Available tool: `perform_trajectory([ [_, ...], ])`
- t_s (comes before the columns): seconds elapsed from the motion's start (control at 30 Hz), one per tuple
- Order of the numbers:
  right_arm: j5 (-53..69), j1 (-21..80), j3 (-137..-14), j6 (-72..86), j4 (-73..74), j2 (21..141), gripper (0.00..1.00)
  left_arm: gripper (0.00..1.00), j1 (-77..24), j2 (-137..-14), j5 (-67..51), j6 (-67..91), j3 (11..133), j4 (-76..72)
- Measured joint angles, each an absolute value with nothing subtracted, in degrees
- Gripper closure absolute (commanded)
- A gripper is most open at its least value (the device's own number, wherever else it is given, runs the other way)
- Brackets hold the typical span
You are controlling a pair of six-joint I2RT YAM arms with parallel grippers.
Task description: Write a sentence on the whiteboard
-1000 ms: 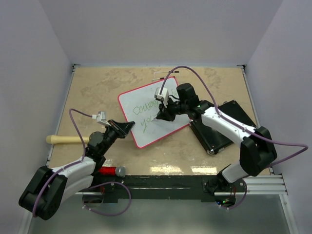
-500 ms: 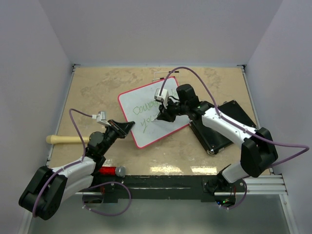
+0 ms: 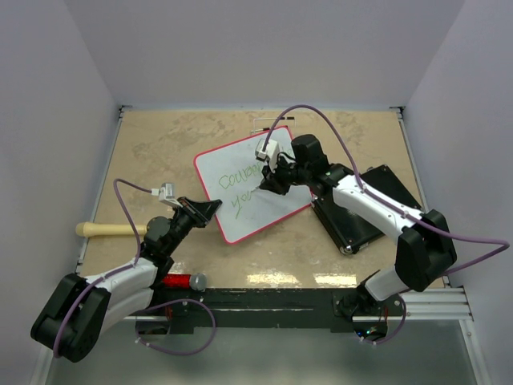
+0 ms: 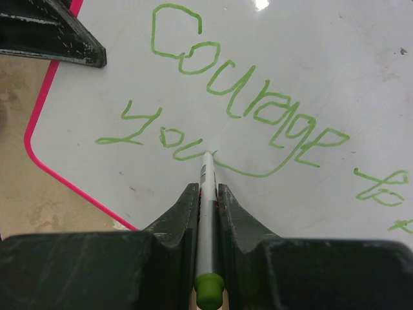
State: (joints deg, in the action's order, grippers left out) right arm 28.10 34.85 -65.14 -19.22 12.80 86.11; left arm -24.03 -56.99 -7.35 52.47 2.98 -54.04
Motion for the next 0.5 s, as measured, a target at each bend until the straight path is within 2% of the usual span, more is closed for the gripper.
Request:
perform_trajectory([
  [0.5,29.67,34.81,-65.43,-21.58,14.52,86.26,1.00,1.00,-24.03,-56.99,-7.46,52.42,2.98,-54.22],
])
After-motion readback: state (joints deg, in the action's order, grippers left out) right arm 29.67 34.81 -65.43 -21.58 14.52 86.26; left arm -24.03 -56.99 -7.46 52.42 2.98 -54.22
